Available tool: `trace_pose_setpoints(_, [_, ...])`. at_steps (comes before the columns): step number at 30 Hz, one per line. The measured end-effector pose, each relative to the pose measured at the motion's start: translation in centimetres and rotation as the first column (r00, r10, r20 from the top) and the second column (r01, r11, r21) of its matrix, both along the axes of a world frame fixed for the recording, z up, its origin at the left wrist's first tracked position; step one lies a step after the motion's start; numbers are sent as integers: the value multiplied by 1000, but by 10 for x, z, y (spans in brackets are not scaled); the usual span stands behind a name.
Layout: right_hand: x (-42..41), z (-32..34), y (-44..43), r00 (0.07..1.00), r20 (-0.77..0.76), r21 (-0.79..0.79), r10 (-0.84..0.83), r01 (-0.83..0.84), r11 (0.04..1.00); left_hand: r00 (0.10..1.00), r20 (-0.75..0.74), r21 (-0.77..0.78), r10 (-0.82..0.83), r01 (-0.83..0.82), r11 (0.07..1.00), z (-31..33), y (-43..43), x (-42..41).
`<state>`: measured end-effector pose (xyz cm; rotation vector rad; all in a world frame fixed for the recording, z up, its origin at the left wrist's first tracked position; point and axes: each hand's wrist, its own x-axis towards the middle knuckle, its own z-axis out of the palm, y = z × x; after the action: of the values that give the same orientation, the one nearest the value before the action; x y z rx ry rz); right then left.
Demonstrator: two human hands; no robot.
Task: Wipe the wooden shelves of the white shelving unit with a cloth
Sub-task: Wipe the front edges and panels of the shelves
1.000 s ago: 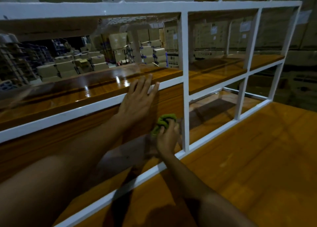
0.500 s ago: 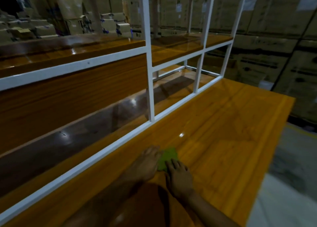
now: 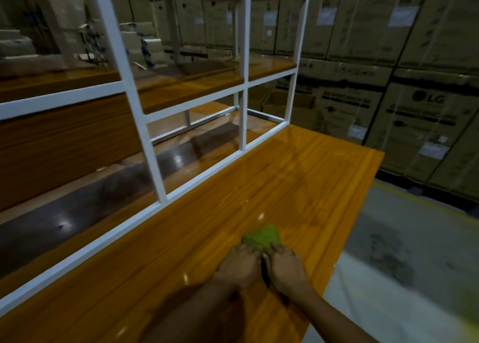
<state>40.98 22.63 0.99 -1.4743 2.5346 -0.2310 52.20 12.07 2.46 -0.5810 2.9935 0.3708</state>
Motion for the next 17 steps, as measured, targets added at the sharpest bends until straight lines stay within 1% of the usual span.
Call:
trace_pose_setpoints(2, [-45, 3, 5, 1000, -8, 12, 11, -11, 1000, 998, 53, 0, 20, -20, 1000, 5, 4, -46])
trace_pose_setpoints(5, [-108, 5, 11, 999, -33, 15, 32, -31, 999, 999, 36, 16, 29, -30, 999, 3, 4, -110])
trace_pose_setpoints(6, [-127, 4, 11, 998, -46, 33, 37, -36, 999, 999, 37, 5, 26, -27, 1000, 2, 3, -130])
trace_pose_setpoints(8, [-162, 3, 11, 997, -45, 51, 60, -58, 997, 998, 32, 31, 48, -49, 998, -2, 3, -165])
trace_pose_setpoints(12, [-216, 6, 5, 997, -32, 121, 70, -66, 990, 995, 57, 55, 77, -80, 995, -3, 1, -220])
trace_pose_setpoints(17, [-274, 8, -8, 999, -23, 144, 46, -43, 989, 998, 33, 70, 59, -61, 996, -9, -21, -285])
